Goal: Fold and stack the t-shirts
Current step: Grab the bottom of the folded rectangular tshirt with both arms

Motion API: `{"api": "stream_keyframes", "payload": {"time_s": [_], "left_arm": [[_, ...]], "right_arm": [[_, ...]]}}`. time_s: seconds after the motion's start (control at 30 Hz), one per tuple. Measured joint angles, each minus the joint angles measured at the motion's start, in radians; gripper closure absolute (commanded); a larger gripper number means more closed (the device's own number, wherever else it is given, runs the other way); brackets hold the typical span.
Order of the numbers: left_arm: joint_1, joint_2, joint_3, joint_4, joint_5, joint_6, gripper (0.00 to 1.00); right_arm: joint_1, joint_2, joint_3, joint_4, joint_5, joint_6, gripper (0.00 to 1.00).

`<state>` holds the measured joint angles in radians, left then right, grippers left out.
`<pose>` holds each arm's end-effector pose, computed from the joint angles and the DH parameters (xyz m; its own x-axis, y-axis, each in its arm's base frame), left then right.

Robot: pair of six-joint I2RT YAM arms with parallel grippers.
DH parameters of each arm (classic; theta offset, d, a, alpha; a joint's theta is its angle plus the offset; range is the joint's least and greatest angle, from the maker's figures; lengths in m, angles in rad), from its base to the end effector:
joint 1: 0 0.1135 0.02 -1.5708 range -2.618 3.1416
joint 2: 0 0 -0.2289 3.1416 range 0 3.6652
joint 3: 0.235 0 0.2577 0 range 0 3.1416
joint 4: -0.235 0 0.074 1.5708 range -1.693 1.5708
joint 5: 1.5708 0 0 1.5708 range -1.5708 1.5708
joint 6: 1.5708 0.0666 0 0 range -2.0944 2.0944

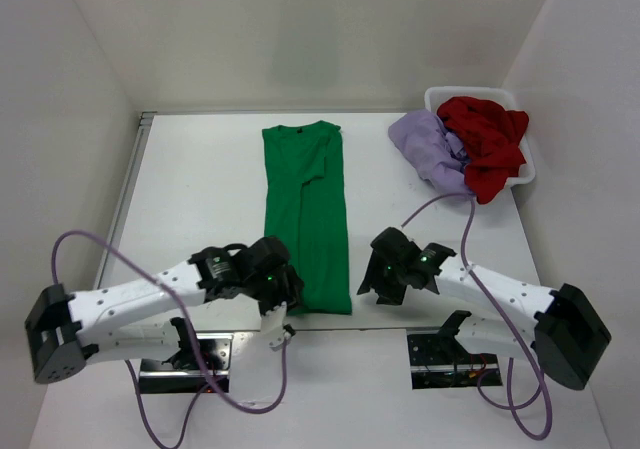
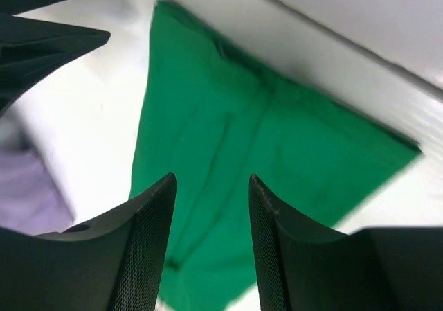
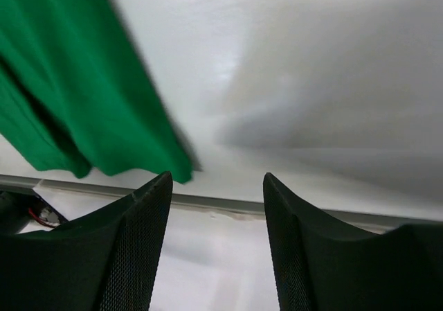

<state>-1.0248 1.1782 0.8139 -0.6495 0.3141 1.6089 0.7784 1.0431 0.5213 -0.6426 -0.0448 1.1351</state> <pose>0.1177 -0.2334 0.1752 0.9138 0.3264 -0.2419 0.4063 -0.7384 0.5382 0.1456 0.1478 0.1093 -0.9234 0.3614 -0.1295 0.2916 0.8797 0.3757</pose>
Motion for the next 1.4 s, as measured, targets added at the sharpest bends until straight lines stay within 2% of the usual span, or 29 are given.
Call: {"api": "stream_keyframes", "payload": {"time_s": [0.17, 0.43, 0.67, 0.93, 1.07, 1.13, 1.2, 1.23, 1.3, 1.4], "left_arm": [[0.007, -0.227, -0.159, -0.046, -0.079, -0.002, 0.46], [0.007, -0.271, -0.352, -0.018, -0.111, -0.007, 0.47], [0.008, -0.246, -0.362, 0.009, -0.111, 0.023, 0.46], [0.008, -0.017, -0.272, 0.011, -0.111, 0.045, 0.42], [0.007, 0.006, -0.256, 0.018, -0.111, 0.061, 0.42], [0.007, 0.023, -0.248, 0.005, -0.111, 0.065, 0.47], [0.007, 0.054, -0.227, -0.004, -0.111, 0.063, 0.56], [0.007, 0.068, -0.219, -0.001, -0.11, 0.061, 0.69], [0.007, 0.085, -0.214, -0.001, -0.11, 0.058, 0.82], [0.007, 0.087, -0.213, 0.0, -0.113, 0.04, 0.91]], "right_arm": [[0.007, 0.151, 0.105, 0.053, 0.003, -0.057, 0.36], [0.03, 0.281, 0.129, 0.099, -0.012, -0.101, 0.36], [0.116, 0.364, 0.173, 0.128, -0.026, -0.108, 0.36], [0.145, 0.415, 0.197, 0.153, -0.056, -0.104, 0.36], [0.145, 0.415, 0.197, 0.154, -0.057, -0.103, 0.36], [0.145, 0.415, 0.197, 0.154, -0.057, -0.103, 0.36], [0.145, 0.415, 0.197, 0.154, -0.057, -0.103, 0.36], [0.145, 0.415, 0.197, 0.154, -0.057, -0.101, 0.36], [0.145, 0.414, 0.197, 0.154, -0.057, -0.098, 0.39], [0.145, 0.412, 0.196, 0.154, -0.057, -0.093, 0.47]]}}
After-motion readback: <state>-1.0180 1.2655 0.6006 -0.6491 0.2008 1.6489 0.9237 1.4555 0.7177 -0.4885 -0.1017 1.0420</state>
